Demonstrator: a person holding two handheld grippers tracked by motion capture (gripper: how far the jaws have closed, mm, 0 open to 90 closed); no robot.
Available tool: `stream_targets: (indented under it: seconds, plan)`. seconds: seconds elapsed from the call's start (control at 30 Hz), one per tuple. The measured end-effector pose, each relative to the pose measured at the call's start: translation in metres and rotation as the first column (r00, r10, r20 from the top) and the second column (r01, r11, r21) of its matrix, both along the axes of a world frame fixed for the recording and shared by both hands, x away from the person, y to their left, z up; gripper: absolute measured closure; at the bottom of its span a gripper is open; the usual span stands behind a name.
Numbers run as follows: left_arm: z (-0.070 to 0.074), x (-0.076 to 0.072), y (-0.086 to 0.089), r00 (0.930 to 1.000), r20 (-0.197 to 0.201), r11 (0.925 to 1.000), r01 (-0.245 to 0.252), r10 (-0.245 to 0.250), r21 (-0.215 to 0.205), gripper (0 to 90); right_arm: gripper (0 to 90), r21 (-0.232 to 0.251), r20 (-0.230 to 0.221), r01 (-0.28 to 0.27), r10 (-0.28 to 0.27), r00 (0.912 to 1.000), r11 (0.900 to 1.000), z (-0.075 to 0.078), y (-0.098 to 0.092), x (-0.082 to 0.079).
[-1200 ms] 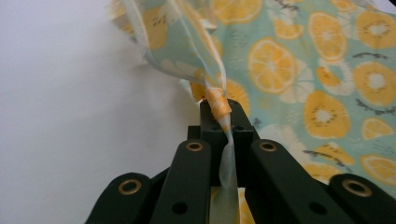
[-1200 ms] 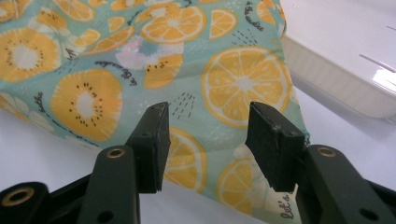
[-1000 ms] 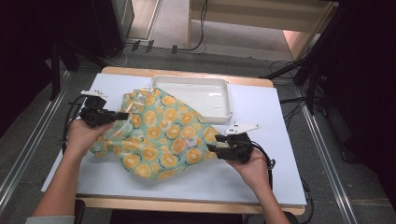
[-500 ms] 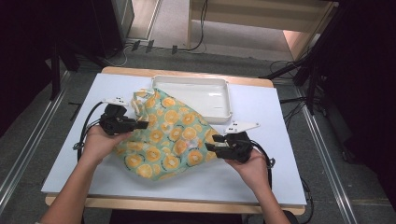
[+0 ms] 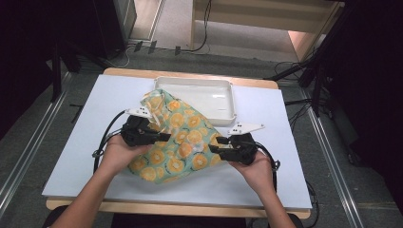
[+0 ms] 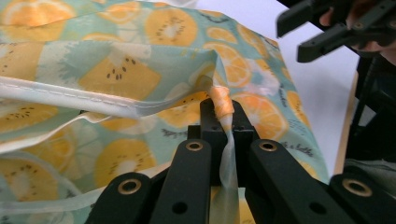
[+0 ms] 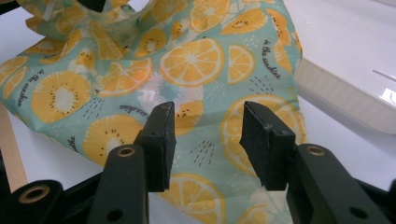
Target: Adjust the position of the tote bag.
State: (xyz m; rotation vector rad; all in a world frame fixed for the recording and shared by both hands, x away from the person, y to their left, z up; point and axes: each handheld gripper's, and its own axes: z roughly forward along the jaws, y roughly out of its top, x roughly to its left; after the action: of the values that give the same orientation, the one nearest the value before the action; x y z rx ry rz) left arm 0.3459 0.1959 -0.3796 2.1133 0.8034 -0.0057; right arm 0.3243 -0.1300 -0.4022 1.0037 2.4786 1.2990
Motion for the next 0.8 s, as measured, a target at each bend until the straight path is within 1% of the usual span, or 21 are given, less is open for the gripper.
stream_targets:
  seconds: [0.1, 0.13, 0.2, 0.27, 0.37, 0.47, 0.63, 0.67, 0.7, 0.73, 0.8]
  plan:
    - [-0.001, -0.004, -0.01, 0.9996, 0.001, 0.9995, 0.03, -0.03, -0.011, 89.4, 55.6, 0.0, 0.008, 0.01, -0.01, 0.9999, 1.0, 0.001, -0.003, 0.001]
    - [-0.001, -0.006, -0.015, 0.9991, -0.002, 0.999, 0.043, -0.043, -0.013, 89.5, 55.6, 0.002, 0.004, 0.018, -0.018, 0.9998, 1.0, 0.001, -0.004, 0.001]
    - [-0.002, -0.01, -0.025, 0.9972, 0.002, 0.9972, 0.074, -0.074, -0.007, 89.5, 55.6, 0.003, 0.005, 0.027, -0.027, 0.9996, 1.0, 0.001, -0.007, 0.003]
    - [-0.004, -0.015, -0.036, 0.9947, -0.007, 0.9947, 0.102, -0.103, -0.011, 89.5, 55.6, -0.001, 0.005, 0.037, -0.037, 0.9993, 0.999, 0.0, -0.008, 0.003]
    - [-0.007, -0.02, -0.051, 0.9901, -0.013, 0.9902, 0.14, -0.14, -0.007, 89.3, 55.6, 0.0, 0.004, 0.048, -0.048, 0.9989, 0.999, 0.0, -0.01, 0.003]
    - [-0.008, -0.025, -0.061, 0.9856, -0.019, 0.9858, 0.168, -0.168, -0.009, 89.3, 55.5, -0.002, -0.003, 0.057, -0.057, 0.9983, 0.998, 0.0, -0.012, 0.003]
    - [-0.009, -0.038, -0.078, 0.9777, -0.022, 0.9775, 0.208, -0.209, -0.035, 89.3, 55.4, 0.0, -0.004, 0.082, -0.082, 0.9966, 0.997, -0.001, -0.018, 0.003]
    - [-0.011, -0.041, -0.082, 0.9762, -0.026, 0.976, 0.214, -0.215, -0.038, 89.2, 55.4, 0.002, -0.003, 0.085, -0.085, 0.9964, 0.996, -0.001, -0.019, 0.003]
    - [-0.014, -0.043, -0.086, 0.9731, -0.029, 0.9731, 0.227, -0.229, -0.037, 89.2, 55.4, 0.002, -0.003, 0.094, -0.094, 0.9956, 0.996, -0.001, -0.02, 0.002]
    - [-0.017, -0.044, -0.089, 0.9708, -0.041, 0.9715, 0.235, -0.236, -0.027, 89.2, 55.4, -0.001, -0.002, 0.098, -0.098, 0.9952, 0.995, -0.001, -0.022, 0.002]
    - [-0.023, -0.044, -0.093, 0.9668, -0.057, 0.9683, 0.248, -0.249, -0.028, 88.7, 55.2, -0.001, -0.002, 0.105, -0.105, 0.9945, 0.994, -0.001, -0.024, 0.002]
